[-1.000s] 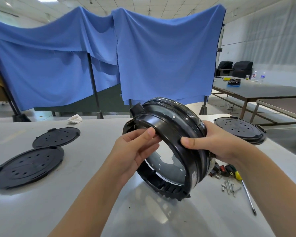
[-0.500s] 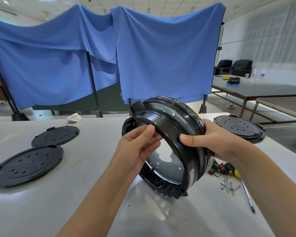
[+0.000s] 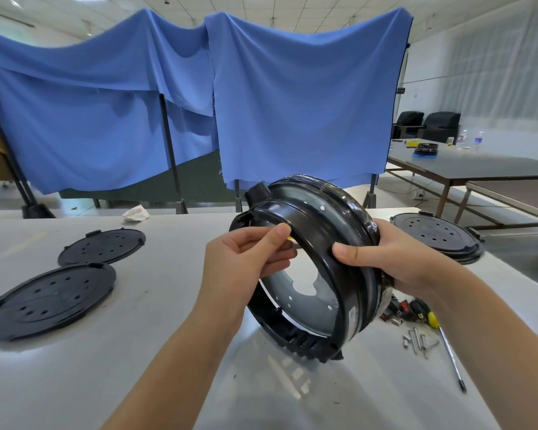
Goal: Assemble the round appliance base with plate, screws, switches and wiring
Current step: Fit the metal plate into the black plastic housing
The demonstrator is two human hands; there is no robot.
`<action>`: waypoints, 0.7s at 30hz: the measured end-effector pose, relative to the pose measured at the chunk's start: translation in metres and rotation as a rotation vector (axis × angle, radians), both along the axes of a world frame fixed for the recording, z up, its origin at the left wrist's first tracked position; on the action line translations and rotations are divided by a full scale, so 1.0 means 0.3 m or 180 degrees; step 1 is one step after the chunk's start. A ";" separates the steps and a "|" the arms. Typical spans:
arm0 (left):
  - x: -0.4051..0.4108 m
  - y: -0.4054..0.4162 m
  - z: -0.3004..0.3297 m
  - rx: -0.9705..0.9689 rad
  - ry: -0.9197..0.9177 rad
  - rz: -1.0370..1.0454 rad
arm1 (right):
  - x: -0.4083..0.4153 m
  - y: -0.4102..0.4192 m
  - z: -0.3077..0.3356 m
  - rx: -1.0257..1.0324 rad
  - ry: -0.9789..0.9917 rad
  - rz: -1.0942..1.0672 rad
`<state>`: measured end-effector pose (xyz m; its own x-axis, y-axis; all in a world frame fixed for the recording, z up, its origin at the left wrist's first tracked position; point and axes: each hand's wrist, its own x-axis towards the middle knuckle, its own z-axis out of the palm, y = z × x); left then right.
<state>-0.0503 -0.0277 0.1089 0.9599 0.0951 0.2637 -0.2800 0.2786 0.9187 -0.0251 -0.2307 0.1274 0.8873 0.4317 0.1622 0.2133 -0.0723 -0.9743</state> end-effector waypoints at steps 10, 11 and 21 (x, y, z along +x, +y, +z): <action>-0.015 -0.013 -0.005 0.1383 -0.1114 0.1053 | -0.005 0.011 0.001 0.0041 -0.0060 -0.0099; -0.019 -0.013 -0.006 0.1567 -0.1265 0.1155 | -0.006 0.010 0.002 0.0038 -0.0060 -0.0095; -0.012 0.010 -0.024 0.2490 -0.2167 0.1723 | -0.001 0.007 -0.002 -0.0019 -0.0037 -0.0100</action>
